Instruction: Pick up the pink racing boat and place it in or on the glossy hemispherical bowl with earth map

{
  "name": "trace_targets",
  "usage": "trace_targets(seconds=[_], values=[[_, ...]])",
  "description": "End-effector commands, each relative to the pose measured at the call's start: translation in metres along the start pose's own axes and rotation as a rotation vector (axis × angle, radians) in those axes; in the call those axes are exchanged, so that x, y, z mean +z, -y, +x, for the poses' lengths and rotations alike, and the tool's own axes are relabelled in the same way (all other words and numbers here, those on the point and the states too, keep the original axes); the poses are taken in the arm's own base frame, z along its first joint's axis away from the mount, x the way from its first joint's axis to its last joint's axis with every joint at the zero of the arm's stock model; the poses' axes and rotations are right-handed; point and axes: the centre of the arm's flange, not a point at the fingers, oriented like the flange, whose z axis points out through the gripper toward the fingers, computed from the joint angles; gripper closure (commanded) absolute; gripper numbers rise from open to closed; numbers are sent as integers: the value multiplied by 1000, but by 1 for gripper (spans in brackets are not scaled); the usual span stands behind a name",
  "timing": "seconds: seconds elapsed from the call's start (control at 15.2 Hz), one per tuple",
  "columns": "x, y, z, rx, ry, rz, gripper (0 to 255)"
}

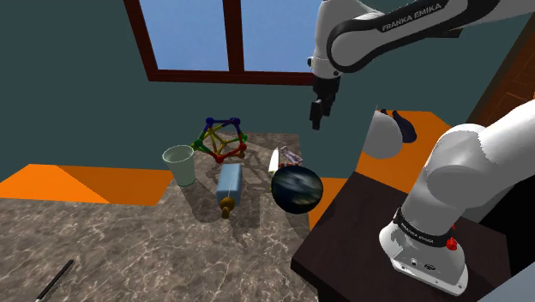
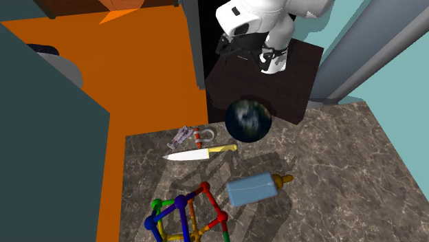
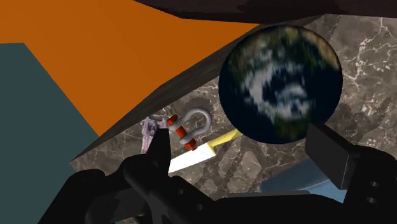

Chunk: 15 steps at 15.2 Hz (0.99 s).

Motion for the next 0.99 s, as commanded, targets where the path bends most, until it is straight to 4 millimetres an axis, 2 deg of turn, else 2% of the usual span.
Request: trace_targets(seconds=[0.0,0.92], values=[[22,-8,8,9,-16,-1,0],[172,-77,78,72,-101,-3,0]])
